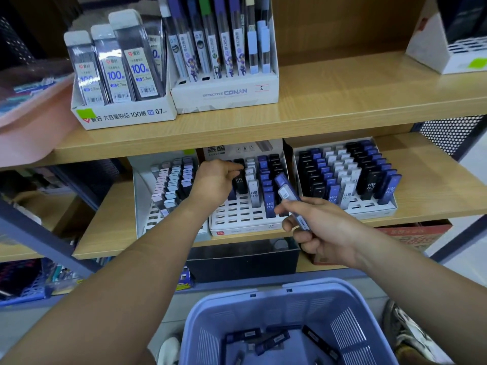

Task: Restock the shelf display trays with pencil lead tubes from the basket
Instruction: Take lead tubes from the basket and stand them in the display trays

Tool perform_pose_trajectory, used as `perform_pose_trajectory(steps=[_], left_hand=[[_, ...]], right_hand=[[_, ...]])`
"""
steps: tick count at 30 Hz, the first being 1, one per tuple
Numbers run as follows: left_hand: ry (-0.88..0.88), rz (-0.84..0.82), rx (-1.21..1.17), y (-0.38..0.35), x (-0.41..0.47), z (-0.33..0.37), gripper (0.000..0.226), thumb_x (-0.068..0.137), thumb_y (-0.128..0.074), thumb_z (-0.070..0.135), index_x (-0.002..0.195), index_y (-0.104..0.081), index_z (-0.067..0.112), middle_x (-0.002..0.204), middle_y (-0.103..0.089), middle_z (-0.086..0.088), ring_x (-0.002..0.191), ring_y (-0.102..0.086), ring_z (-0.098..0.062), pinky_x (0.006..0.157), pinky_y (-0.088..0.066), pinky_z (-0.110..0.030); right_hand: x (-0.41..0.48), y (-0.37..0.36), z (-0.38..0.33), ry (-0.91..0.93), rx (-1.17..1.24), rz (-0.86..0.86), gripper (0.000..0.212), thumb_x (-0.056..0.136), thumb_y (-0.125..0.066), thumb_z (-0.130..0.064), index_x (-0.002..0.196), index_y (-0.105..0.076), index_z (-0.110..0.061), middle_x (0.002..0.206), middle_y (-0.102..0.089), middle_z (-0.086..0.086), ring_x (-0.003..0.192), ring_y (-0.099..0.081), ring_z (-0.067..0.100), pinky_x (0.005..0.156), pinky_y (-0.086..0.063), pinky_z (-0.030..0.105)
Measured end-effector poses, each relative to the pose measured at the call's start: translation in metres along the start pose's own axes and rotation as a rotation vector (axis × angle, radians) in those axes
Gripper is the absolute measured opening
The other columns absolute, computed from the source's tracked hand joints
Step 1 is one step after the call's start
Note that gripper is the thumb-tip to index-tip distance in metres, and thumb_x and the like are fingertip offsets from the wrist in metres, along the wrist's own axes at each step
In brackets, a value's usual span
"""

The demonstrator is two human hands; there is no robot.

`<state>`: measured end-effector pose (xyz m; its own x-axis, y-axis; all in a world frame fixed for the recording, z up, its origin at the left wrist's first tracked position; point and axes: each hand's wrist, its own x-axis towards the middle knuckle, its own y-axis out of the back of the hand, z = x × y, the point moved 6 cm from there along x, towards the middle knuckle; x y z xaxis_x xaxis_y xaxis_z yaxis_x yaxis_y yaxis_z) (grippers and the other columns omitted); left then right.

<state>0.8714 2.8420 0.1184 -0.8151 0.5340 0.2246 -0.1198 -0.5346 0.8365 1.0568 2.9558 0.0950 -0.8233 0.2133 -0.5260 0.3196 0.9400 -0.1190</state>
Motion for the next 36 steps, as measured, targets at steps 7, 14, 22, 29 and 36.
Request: perform_pose_trajectory(steps=[7, 14, 22, 29, 36], left_hand=[[0.017, 0.102, 0.054, -0.006, 0.008, 0.001, 0.021, 0.092, -0.058, 0.008, 0.109, -0.07, 0.009, 0.111, -0.069, -0.008, 0.101, -0.063, -0.022, 0.088, -0.044, -0.023], [-0.105, 0.05, 0.171, -0.006, 0.004, 0.006, 0.029, 0.09, -0.058, 0.002, 0.117, -0.067, 0.006, 0.12, -0.064, -0.013, 0.111, -0.057, -0.029, 0.097, -0.041, -0.028], [0.335, -0.328, -0.886, 0.007, -0.032, 0.04, 0.017, 0.094, -0.058, 0.024, 0.098, -0.071, 0.014, 0.099, -0.071, -0.011, 0.083, -0.063, -0.017, 0.078, -0.053, -0.027], [0.208, -0.494, -0.883, 0.025, -0.056, 0.058, 0.029, 0.077, -0.07, -0.004, 0.104, -0.069, 0.008, 0.086, -0.073, -0.008, 0.082, -0.07, -0.017, 0.072, -0.055, -0.021], [0.228, -0.32, -0.675, 0.041, -0.056, 0.039, 0.023, 0.079, -0.071, 0.029, 0.077, -0.072, 0.006, 0.061, -0.066, -0.004, 0.051, -0.057, -0.008, 0.05, -0.048, -0.016]], right_hand=[[-0.003, -0.012, -0.004, 0.057, 0.064, -0.05, 0.002, 0.099, -0.056, -0.026, 0.1, -0.055, -0.025, 0.064, -0.049, 0.002, 0.043, -0.026, 0.008, 0.033, -0.017, 0.016], [-0.007, -0.008, -0.008, 0.087, 0.053, -0.062, 0.02, 0.095, -0.06, -0.032, 0.097, -0.07, -0.015, 0.066, -0.053, -0.001, 0.053, -0.042, 0.008, 0.039, -0.031, 0.015], [-0.012, -0.016, -0.009, 0.031, 0.045, -0.123, 0.04, 0.094, -0.054, -0.048, 0.097, -0.071, -0.012, 0.062, -0.049, -0.002, 0.046, -0.037, 0.006, 0.037, -0.026, 0.014], [-0.014, -0.023, -0.008, 0.028, 0.155, -0.14, 0.043, 0.096, -0.052, -0.045, 0.1, -0.073, -0.007, 0.068, -0.058, 0.001, 0.05, -0.044, 0.009, 0.036, -0.03, 0.016], [-0.014, -0.019, -0.01, 0.052, 0.131, -0.128, 0.018, 0.098, -0.056, -0.02, 0.106, -0.066, -0.008, 0.084, -0.07, 0.011, 0.051, -0.041, 0.008, 0.039, -0.031, 0.016]])
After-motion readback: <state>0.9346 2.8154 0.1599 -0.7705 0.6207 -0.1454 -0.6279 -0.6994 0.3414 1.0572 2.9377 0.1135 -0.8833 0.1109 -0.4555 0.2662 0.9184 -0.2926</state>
